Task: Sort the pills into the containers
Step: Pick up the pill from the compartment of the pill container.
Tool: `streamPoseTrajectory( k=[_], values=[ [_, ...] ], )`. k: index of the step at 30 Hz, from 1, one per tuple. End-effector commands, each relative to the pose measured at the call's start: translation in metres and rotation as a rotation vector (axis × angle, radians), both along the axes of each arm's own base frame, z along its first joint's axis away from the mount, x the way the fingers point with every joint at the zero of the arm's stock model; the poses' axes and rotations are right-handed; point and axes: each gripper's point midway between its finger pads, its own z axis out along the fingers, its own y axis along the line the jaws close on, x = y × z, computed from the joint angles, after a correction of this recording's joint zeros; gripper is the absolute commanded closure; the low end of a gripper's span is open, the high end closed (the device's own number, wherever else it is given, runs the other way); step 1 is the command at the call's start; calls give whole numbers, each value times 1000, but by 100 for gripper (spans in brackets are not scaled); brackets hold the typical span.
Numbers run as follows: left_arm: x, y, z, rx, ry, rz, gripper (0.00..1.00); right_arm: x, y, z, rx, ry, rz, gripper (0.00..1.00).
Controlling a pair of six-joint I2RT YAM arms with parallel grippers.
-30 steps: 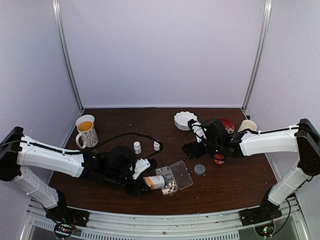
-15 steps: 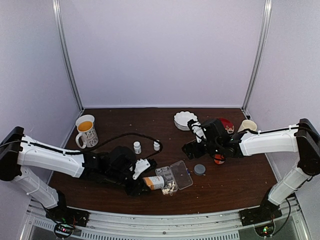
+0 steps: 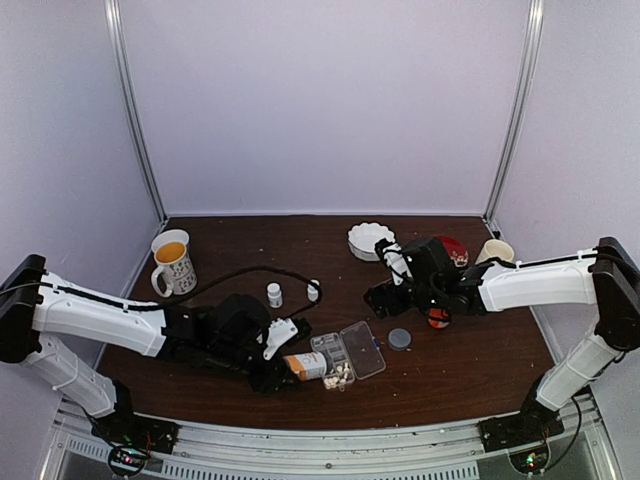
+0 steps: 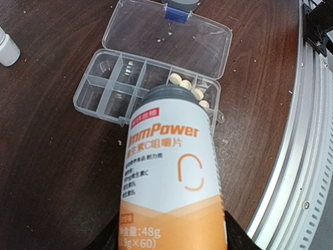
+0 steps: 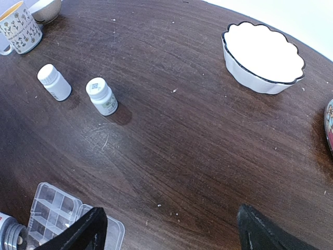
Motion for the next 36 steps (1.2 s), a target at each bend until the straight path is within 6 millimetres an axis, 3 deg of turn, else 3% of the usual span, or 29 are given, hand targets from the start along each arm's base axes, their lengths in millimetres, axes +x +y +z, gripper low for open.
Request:
streamPoseTrajectory(
  k=[1,5,8,12,16,19,23,26,31,34,36],
  values=[
    [2,-10,12,-30,-6,-6,100,6,4,7,-11,-26,-5,10],
    [3,-7,8,-38,-18,8,100,6,5,7,-12,-28,-3,10],
    [0,-14,21,-70,-2,-10,100,5,4,7,-14,-29,-5,10],
    [4,-6,4,-17,-13,12,100,5,5,7,-14,-28,-3,11],
    [0,-17,16,-59,-2,-16,100,6,5,8,-14,-32,-3,11],
    [3,-11,9,-31,-11,5,100,5,5,7,-16,-30,-2,11],
    [0,-20,33,-93,-15,-19,100,6,6,8,-16,-32,-3,11],
    [6,-6,10,-15,-33,20,100,6,6,7,-17,-32,-2,11],
    [-2,-23,28,-80,-2,-24,100,6,6,7,-19,-32,-3,11],
    [2,-14,10,-27,-18,6,100,6,7,7,-20,-32,-2,11],
    [0,-18,11,-3,8,-11,100,6,7,6,-21,-32,-1,11]
  ],
)
